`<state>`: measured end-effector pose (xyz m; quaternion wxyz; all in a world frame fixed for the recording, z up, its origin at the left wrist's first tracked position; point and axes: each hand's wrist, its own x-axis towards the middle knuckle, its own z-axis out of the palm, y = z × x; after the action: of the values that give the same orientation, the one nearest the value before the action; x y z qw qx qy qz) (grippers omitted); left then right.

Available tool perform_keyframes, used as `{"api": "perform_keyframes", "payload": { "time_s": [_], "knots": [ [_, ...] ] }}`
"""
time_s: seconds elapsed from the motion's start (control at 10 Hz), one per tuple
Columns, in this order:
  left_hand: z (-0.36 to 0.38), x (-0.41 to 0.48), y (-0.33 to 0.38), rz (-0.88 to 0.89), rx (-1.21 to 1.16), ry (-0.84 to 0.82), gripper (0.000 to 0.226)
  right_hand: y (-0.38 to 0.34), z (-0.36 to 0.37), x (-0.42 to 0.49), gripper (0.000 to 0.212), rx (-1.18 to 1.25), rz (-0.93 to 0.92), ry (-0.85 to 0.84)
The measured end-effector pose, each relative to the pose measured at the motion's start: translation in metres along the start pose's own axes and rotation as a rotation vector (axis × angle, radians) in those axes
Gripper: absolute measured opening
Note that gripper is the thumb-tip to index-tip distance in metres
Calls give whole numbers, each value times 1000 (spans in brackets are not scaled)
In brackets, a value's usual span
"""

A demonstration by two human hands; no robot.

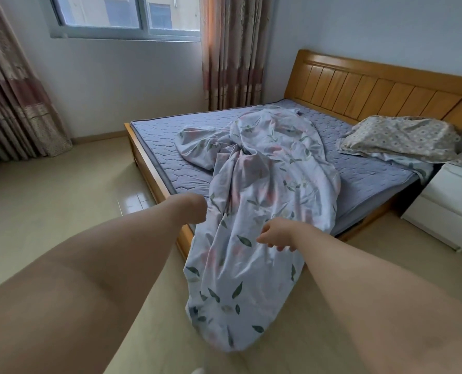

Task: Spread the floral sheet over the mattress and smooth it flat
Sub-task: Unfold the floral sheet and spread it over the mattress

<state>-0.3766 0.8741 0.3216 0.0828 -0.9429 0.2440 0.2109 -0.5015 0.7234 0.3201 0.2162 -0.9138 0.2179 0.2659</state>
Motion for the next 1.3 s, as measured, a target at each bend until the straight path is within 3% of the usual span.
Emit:
{"api": "perform_keyframes", "payload": {
  "time_s": [0.2,0.3,0.4,0.7,0.8,1.0,1.1,1.2,1.3],
  "knots": [
    [-11,55,-28,83,-67,140,30,-34,-20,40,41,77,11,102],
    [-13,89,-48,96,-71,201,31,-59,-31,73,25,149,27,144],
    [-26,125,-79,111,-136,226,31,-95,-43,117,15,177,32,198],
    [-60,244,-171,195,-156,183,31,-202,-61,257,21,320,49,183],
    [-66,276,-182,231,-144,119,33,-215,-64,292,12,315,74,157],
    [-88,366,-199,241,-162,90,31,-218,-106,383,18,361,125,150],
    [-107,417,-200,244,-137,80,31,-212,-141,427,38,360,140,163],
    [-127,465,-197,239,-126,85,31,-205,-172,473,39,373,160,175],
    [-144,509,-192,231,-144,80,32,-203,-192,512,24,374,165,153]
  ]
}}
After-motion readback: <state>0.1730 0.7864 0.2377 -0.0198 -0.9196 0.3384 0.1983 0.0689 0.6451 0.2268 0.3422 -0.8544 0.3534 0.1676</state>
